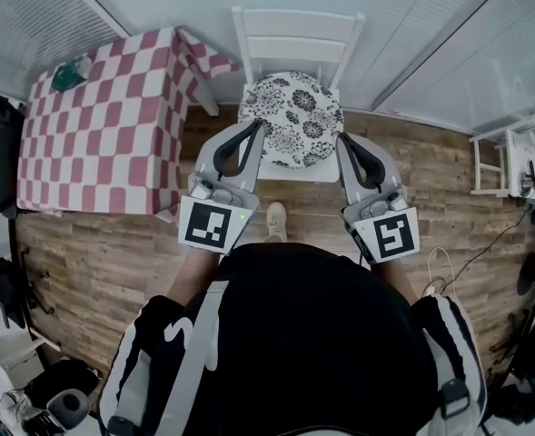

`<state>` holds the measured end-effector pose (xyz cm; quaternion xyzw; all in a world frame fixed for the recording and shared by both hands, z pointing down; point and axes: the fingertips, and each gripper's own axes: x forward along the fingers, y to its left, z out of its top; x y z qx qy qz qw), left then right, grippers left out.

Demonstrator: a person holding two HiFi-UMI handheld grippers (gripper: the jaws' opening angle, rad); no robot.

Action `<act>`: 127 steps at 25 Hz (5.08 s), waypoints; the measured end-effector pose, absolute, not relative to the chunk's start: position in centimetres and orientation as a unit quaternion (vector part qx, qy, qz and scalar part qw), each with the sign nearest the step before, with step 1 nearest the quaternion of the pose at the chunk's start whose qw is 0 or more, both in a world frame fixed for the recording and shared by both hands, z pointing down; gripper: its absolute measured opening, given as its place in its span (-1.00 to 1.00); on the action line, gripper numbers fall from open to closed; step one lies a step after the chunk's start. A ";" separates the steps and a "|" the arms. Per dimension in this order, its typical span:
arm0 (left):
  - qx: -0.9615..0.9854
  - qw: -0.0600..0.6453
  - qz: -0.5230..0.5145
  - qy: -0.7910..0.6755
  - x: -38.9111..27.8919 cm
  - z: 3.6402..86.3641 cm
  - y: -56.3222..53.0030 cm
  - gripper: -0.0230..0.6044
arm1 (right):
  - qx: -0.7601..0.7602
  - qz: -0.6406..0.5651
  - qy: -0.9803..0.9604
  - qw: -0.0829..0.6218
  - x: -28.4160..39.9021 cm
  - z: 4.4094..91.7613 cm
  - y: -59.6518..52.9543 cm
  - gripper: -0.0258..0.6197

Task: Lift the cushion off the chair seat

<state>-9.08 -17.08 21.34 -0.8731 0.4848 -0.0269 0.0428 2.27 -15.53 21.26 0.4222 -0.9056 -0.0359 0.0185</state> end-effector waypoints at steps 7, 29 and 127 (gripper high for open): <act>-0.878 0.041 -0.025 0.477 -10.4 21.6 -20.0 -0.92 | 0.432 -0.032 -0.901 0.018 1.0 21.4 -18.2 -0.94; -0.884 0.035 -0.029 0.466 -9.7 22.4 -23.8 -0.93 | 0.441 -0.025 -0.897 0.023 1.8 21.8 -22.1 -0.94; -0.900 -0.064 -0.278 0.331 -6.4 56.5 -21.9 -0.22 | 0.147 0.019 -0.950 0.274 -0.9 56.2 -20.0 -0.29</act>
